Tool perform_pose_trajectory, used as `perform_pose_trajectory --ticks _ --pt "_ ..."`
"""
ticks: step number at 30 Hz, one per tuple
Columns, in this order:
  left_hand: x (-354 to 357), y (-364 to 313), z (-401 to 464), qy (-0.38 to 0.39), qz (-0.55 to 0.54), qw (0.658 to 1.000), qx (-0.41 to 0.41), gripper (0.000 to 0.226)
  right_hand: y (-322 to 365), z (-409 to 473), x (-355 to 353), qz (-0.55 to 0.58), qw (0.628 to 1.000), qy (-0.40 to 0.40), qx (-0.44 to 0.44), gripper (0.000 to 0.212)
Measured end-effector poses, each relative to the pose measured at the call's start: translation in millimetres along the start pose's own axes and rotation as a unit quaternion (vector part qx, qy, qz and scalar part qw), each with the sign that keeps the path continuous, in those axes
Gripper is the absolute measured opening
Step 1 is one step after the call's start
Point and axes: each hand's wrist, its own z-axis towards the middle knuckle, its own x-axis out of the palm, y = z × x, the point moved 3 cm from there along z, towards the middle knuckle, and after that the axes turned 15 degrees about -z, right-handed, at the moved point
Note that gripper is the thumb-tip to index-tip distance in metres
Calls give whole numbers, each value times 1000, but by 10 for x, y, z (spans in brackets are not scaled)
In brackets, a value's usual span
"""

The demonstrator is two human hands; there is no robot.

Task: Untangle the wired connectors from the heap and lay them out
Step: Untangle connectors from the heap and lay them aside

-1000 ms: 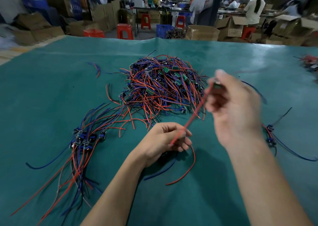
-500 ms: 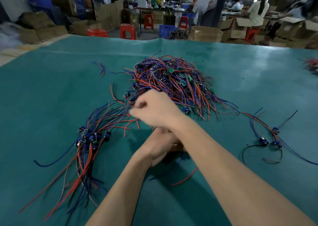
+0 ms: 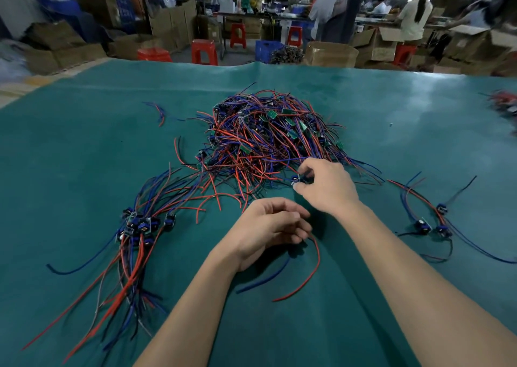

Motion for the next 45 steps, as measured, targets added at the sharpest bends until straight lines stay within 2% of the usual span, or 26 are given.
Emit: perform_pose_trajectory --ticks 3,5,7,10,12,13,14,19,21,25,31,35,39,41,45 --pt "7 -8 -4 -2 2 1000 -2 16 -40 -37 -21 101 995 -5 16 21" --pt "10 -19 -10 -5 1 1000 -5 16 -91 -131 -69 254 965 -2 64 19" --pt "13 -21 -12 -8 -5 1000 -6 15 -155 -257 -116 418 903 18 99 14" --pt "15 -15 -8 -18 -13 1000 -1 17 -252 -459 -191 597 793 51 113 11" --pt "12 -8 -2 -25 -18 1000 4 18 -270 -564 -195 684 715 71 124 10" --pt "12 -9 0 -28 -18 999 7 19 -256 -601 -182 708 689 84 129 11" --pt "12 -12 2 -30 -19 999 11 19 -225 -627 -170 716 678 101 127 13" --pt "32 -32 5 -58 -47 996 40 17 -49 -693 -139 680 708 188 34 37" --pt "52 -39 7 -71 -56 995 51 20 -43 -716 -134 648 734 202 -4 40" --pt "60 -41 -7 -46 -45 996 56 18 9 -743 -126 597 781 172 -56 36" --pt "22 -36 -3 -30 -41 998 46 15 24 -723 -105 542 835 72 -57 29" --pt "19 -26 -1 -37 -31 998 43 10 6 -706 -60 558 826 76 -35 30" --pt "5 -39 0 -58 -57 996 42 8 -21 -670 -50 615 783 86 -21 15" --pt "6 -34 6 -59 -59 996 41 6 -35 -660 -35 610 790 60 -11 19" --pt "-1 -39 23 -65 -80 994 39 13 -14 -672 -27 604 796 34 -12 14"
